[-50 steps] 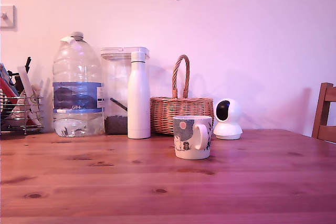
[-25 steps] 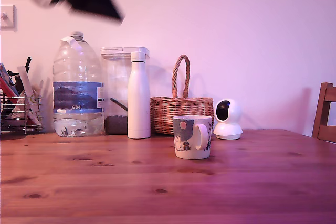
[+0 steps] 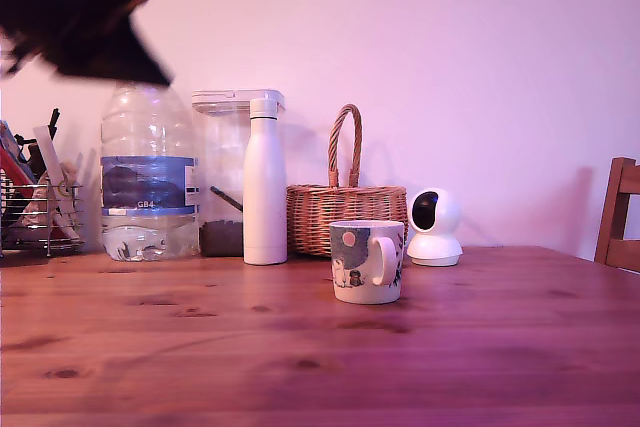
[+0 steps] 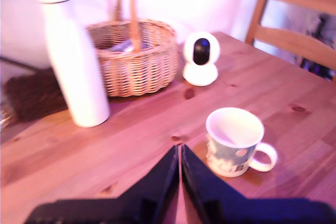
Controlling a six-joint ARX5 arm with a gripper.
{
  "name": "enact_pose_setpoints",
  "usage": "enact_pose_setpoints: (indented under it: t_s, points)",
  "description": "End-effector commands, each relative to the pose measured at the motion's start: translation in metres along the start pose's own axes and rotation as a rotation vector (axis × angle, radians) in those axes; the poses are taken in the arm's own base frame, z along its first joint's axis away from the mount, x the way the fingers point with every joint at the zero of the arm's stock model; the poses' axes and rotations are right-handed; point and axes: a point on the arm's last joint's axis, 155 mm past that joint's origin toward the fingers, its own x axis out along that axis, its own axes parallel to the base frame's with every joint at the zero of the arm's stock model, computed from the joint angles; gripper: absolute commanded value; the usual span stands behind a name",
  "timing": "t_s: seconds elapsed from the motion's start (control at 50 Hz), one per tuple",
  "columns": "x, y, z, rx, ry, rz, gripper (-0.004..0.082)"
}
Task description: Pick up the coffee capsules from the table one by one and drop them inside the nearest coffee cup
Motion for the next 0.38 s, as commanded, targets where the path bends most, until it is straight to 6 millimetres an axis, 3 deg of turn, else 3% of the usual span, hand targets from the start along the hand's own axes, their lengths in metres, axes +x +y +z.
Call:
enact_pose_setpoints:
  t_s: [0.0, 0.18, 0.36]
  points:
    - [-0.007, 0.001, -0.008, -0.015, -0.014, 0.007, -0.0024]
    - [-0.026, 0.000, -0.018, -0.064, -0.027, 0.016, -0.0024]
    - [-0.040, -0.005, -0.015, -0.067, -0.036, 0.014, -0.0024]
